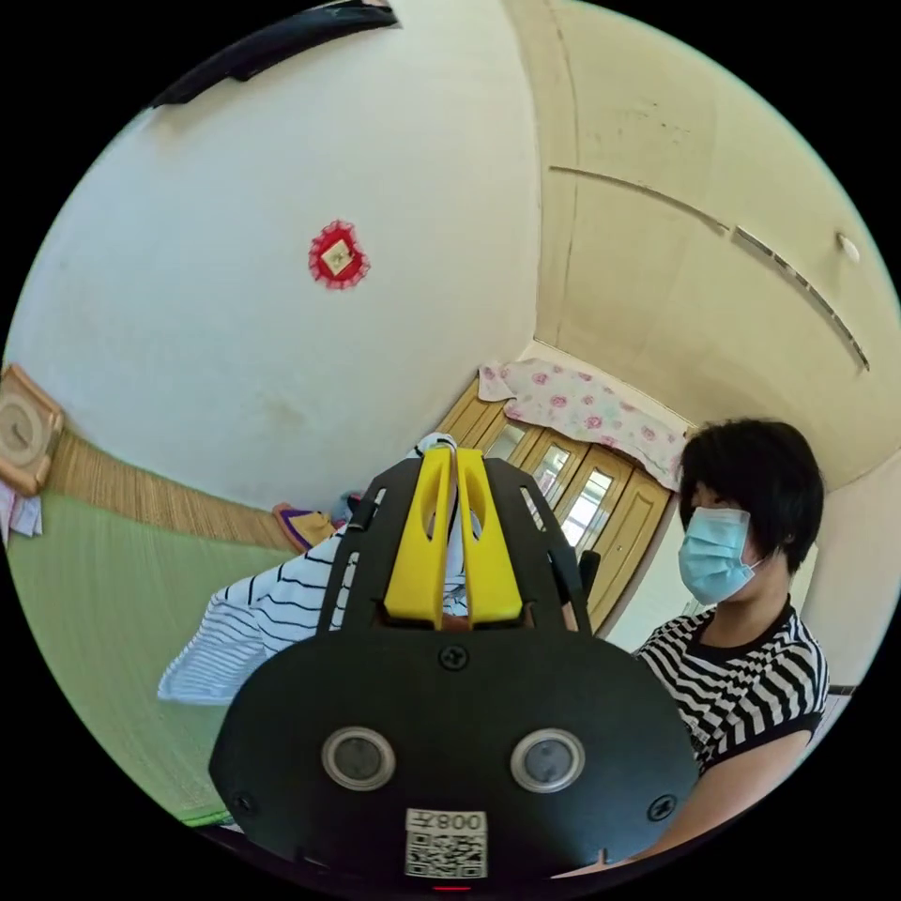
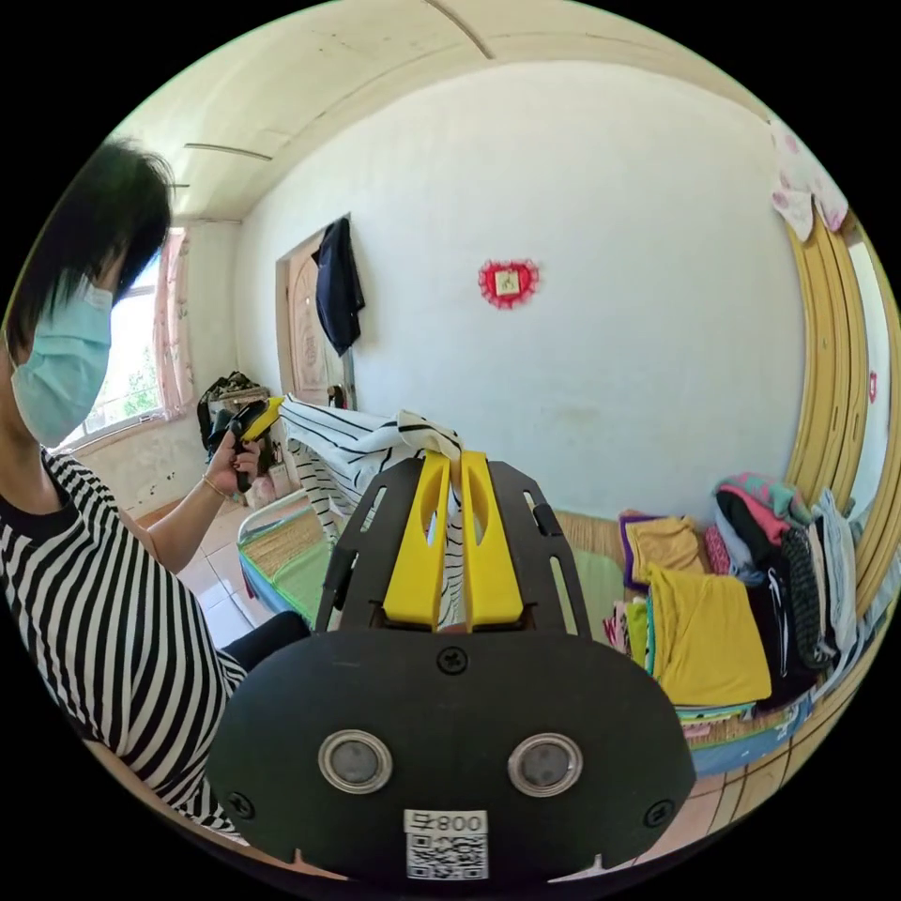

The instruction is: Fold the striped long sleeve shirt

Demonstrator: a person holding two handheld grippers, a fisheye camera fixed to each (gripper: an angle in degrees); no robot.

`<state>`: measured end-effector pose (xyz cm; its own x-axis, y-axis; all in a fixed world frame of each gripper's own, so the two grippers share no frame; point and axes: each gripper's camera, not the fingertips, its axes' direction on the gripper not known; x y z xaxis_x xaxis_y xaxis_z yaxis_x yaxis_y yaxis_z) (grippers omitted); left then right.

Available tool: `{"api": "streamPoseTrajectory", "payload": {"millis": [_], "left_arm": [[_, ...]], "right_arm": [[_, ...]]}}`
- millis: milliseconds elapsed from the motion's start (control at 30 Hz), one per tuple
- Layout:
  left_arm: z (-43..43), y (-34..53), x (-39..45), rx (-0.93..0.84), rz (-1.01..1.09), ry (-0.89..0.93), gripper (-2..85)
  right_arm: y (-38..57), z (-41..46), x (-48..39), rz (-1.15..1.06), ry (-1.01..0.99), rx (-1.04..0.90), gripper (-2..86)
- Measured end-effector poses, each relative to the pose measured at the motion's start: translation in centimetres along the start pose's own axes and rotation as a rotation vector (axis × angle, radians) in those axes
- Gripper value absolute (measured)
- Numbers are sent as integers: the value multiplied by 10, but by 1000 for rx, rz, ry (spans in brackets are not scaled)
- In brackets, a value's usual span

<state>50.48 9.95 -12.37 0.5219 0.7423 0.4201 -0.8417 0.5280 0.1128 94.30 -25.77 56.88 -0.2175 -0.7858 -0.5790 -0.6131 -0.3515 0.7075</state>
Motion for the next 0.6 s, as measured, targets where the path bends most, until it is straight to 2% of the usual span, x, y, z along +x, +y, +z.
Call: {"api": "streamPoseTrajectory", "payload": {"millis": [167, 467, 600], "left_arm": [[-61, 9, 42, 29, 145, -50, 6], [-148, 54, 83, 84, 252, -30, 7], [-168, 67, 102, 94, 337, -75, 7]], "right_arm": [[-21, -31, -21, -63, -15, 99, 20], [-37, -45, -47, -102, -59, 125, 20], [-53, -43, -54, -128, -62, 155, 19]]}}
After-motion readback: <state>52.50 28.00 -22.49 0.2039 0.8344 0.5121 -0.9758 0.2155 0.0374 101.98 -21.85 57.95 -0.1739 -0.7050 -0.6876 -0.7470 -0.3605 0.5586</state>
